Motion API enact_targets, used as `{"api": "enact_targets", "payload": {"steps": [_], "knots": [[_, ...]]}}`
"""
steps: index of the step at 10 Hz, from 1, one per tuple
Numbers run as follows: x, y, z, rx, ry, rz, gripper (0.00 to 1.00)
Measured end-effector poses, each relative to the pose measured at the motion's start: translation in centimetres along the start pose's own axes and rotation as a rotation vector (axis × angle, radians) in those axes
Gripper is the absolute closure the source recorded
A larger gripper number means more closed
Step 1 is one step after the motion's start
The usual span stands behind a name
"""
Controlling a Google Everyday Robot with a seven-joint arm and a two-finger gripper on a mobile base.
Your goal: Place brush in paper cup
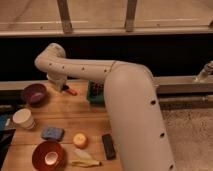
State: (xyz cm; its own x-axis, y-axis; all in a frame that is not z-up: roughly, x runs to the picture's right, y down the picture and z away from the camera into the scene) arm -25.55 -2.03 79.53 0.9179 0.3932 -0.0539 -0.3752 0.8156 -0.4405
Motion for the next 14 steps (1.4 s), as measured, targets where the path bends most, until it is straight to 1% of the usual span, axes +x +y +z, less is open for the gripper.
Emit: {"api": "enact_targets", "payload": {"steps": [1,2,3,4,8,9,14], "knots": [[-1.0,0.2,-1.4,0.011,-0.007,-0.036,1.00],[-1.7,0.6,-2.4,0.009,-0.018,-0.070,1.00],[-2.1,1.0,-3.1,0.000,-0.024,-0.097,1.00],[-2.4,1.9,-3.9,-0.018,-0.028,-0.135,1.00],[-2.7,4.6,-5.1,-0.062,-0.014,-0.233,1.00],[-2.5,4.9,-5.3,-0.069,-0.012,-0.242,1.00],[-2.5,4.9,-5.3,-0.069,-0.013,-0.242,1.00]]}}
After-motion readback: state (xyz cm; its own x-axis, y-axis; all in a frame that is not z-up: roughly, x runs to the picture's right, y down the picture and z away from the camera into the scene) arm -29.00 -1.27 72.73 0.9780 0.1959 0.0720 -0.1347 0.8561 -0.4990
